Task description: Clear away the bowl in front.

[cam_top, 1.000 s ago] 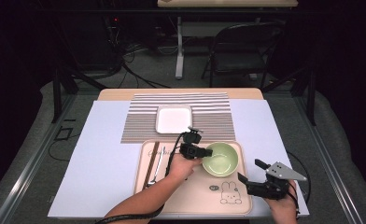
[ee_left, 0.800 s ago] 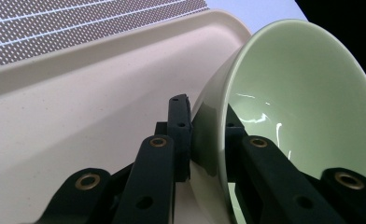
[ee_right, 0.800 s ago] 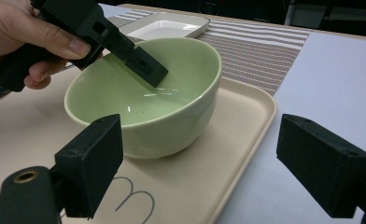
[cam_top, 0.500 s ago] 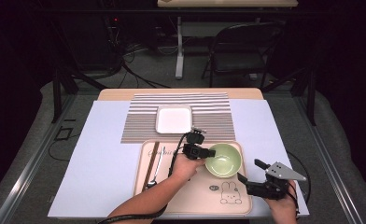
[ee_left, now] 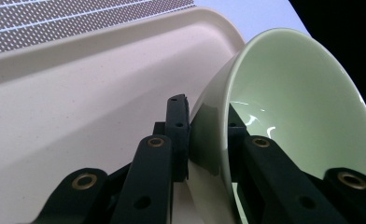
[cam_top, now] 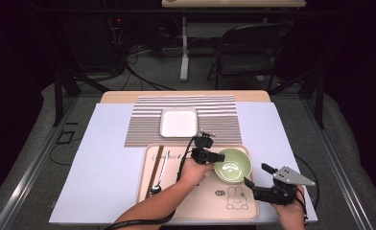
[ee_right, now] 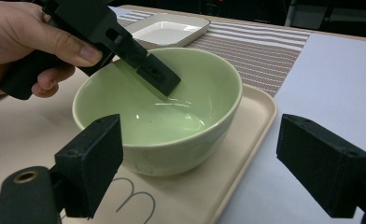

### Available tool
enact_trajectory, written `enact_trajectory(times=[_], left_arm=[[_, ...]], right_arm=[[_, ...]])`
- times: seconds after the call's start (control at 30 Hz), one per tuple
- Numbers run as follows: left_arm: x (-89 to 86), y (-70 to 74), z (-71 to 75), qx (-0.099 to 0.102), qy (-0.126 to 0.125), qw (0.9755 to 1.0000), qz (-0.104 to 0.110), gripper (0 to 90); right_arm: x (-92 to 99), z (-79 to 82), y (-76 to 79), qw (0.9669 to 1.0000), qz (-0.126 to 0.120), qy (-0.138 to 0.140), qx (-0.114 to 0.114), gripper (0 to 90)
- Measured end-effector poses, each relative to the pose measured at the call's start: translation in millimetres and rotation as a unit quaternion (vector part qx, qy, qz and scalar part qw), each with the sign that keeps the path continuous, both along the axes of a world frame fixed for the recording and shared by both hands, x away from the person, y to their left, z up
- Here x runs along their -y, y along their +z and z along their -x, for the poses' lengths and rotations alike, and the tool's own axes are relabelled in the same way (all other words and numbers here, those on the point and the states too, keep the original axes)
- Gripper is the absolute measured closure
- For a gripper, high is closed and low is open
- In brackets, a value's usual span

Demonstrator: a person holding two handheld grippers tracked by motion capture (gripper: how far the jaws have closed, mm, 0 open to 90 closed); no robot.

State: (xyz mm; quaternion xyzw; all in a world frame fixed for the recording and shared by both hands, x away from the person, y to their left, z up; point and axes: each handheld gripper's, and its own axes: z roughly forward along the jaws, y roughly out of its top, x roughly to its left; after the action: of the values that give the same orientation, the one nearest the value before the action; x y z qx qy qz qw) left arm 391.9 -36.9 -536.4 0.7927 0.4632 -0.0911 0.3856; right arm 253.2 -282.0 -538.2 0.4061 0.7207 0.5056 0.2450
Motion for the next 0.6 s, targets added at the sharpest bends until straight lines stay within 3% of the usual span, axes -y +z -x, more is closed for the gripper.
enact_trajectory(times=[0.6], left_arm=[[16.0, -2.7, 2.6, -0.003, -0.005, 0.9999, 0.011, 78.5]], right_arm=[[-0.2, -0.1, -0.1, 1.0, -0.001, 0.0, 0.0, 14.1]])
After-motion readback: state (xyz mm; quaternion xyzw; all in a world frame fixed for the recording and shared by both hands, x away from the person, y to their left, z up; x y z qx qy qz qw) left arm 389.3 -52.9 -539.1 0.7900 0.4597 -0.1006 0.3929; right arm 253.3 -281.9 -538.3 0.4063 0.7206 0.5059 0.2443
